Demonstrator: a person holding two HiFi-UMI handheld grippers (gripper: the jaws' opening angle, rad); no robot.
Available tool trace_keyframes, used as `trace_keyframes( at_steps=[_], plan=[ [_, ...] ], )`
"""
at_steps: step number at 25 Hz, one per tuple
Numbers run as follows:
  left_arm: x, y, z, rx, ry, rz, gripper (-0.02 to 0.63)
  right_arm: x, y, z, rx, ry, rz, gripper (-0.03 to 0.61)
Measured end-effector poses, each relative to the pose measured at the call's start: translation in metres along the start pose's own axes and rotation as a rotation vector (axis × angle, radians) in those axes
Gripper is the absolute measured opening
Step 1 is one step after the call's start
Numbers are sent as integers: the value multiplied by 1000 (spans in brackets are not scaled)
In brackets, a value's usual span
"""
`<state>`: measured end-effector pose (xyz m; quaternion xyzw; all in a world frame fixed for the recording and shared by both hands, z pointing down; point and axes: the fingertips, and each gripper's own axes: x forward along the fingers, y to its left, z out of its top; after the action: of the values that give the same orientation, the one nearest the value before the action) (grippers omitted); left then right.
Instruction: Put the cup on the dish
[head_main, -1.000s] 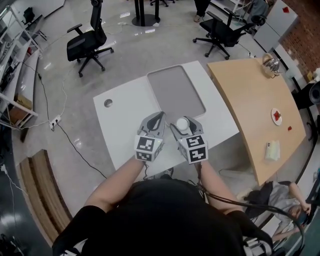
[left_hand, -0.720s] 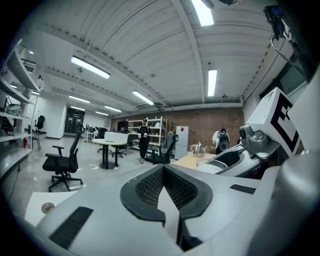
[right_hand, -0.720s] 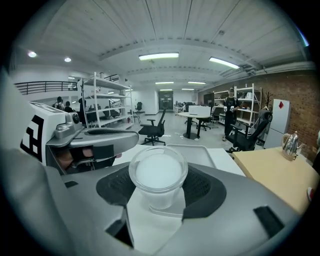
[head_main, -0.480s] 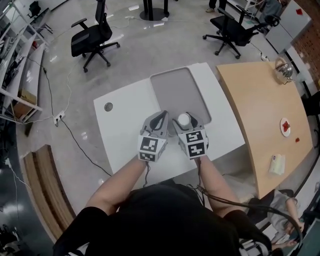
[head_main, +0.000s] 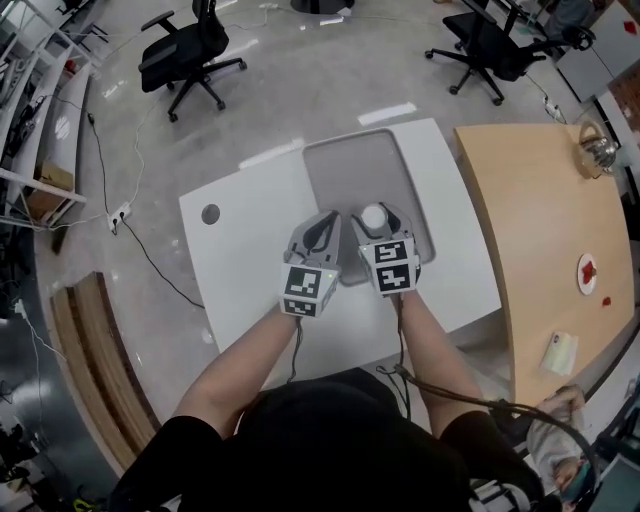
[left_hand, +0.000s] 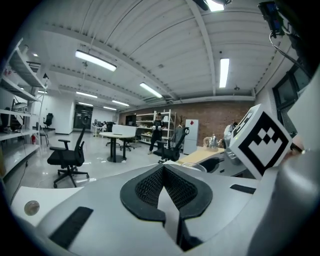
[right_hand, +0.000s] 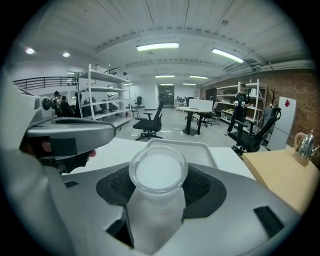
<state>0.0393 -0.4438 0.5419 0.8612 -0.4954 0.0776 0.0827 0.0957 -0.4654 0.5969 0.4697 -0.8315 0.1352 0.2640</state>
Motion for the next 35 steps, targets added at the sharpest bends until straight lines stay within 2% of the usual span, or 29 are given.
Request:
trace_keyframes(
  at_steps=[5, 11, 20, 27, 35],
  plan=[
    [15, 9, -18, 9, 40, 15, 8, 37, -19, -5, 19, -5, -24, 249],
    [25, 13, -23, -5, 55, 20, 8, 50, -18, -32, 45, 46, -14, 249],
    [21, 15, -24, -11, 67, 12, 8, 48, -13, -34, 53, -9, 3, 249],
    [-2, 13, -4, -21, 35, 11, 7, 12, -12, -9, 35, -55, -24, 249],
    [-63, -3, 20, -27, -36, -2, 7, -73, 22, 33, 41, -211, -74, 249]
  ],
)
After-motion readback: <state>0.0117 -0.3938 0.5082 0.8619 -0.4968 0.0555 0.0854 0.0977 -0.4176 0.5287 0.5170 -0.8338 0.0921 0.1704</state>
